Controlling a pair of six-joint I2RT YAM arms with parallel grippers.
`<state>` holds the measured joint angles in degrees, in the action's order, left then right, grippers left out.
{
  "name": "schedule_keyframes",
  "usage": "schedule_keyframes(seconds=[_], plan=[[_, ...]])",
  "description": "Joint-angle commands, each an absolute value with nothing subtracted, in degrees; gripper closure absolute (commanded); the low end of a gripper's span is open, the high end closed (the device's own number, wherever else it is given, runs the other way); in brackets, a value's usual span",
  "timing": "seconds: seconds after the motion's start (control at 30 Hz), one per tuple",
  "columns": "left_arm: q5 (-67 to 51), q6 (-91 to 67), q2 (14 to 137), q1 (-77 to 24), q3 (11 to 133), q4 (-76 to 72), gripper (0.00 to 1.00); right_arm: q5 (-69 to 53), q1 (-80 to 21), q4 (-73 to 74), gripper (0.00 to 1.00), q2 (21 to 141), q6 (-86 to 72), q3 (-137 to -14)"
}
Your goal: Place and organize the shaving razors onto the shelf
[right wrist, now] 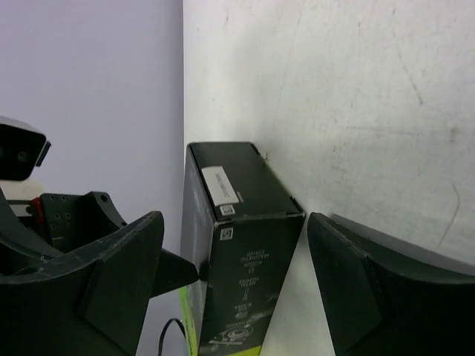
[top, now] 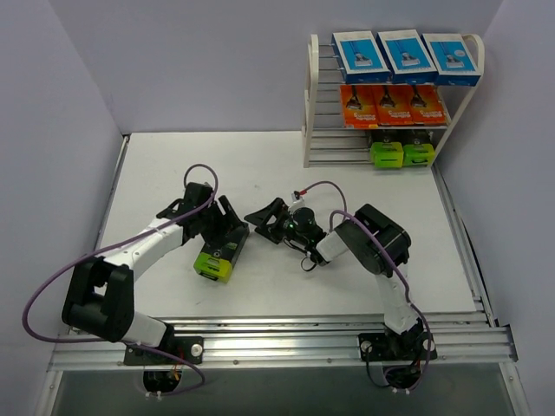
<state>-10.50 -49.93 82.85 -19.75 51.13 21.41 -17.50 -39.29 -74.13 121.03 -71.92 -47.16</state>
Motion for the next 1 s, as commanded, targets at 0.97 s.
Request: schedule_keyframes(seconds=[0.97], plan=[[-6.6,-47.6,64.4,-2.8,41.5,25.1,0.18,-22.4,-35.9,-102.3,0.25,113.6,-73.9,-24.2]])
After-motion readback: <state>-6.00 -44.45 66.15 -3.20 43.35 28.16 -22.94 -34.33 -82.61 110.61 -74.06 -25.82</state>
